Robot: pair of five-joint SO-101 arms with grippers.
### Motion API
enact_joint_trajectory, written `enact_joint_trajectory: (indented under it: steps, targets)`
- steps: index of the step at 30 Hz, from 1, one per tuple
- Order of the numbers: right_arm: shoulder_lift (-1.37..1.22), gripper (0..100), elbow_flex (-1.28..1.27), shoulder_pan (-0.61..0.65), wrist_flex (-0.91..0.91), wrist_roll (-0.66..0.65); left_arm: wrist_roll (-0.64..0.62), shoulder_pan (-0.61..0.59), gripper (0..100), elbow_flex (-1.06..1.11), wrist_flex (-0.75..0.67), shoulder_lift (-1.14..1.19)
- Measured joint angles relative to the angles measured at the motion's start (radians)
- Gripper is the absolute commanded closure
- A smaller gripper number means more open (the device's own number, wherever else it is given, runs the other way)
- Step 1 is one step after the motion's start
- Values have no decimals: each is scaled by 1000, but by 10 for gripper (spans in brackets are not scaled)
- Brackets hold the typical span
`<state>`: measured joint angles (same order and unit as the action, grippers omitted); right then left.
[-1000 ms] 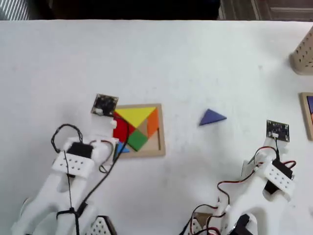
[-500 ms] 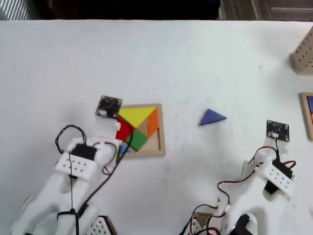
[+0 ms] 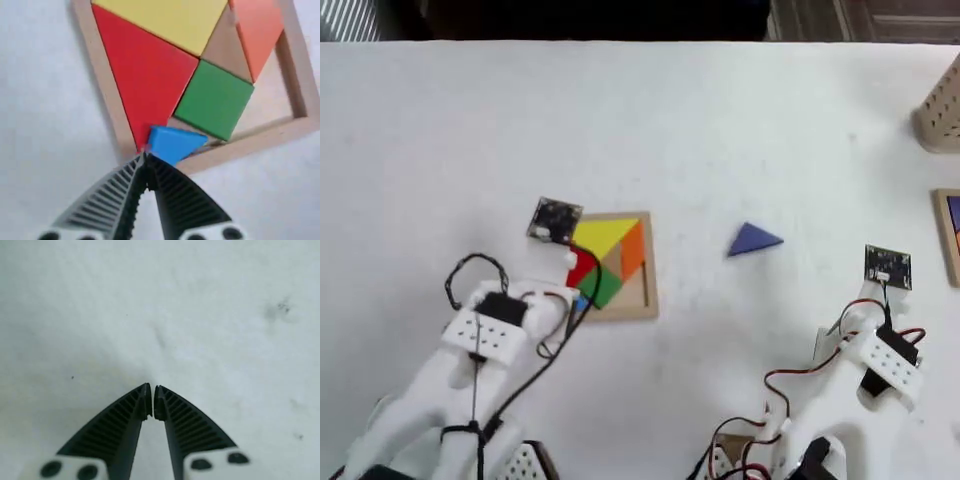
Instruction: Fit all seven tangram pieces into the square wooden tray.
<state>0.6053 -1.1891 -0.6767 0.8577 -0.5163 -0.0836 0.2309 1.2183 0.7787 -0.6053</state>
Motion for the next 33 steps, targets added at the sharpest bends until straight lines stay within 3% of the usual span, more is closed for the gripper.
enact_joint_trajectory:
  steps: [7, 17, 23, 33]
  targets:
    - [0, 977, 0, 0, 0, 0, -15, -2, 980, -38, 6, 95]
    - [0, 977, 0, 0, 0, 0, -18, 0, 980, -38, 68, -140]
    - [0, 977, 0, 0, 0, 0, -18, 2, 980, -38, 72, -164]
    - [0, 977, 0, 0, 0, 0, -18, 166, 980, -38, 2, -164]
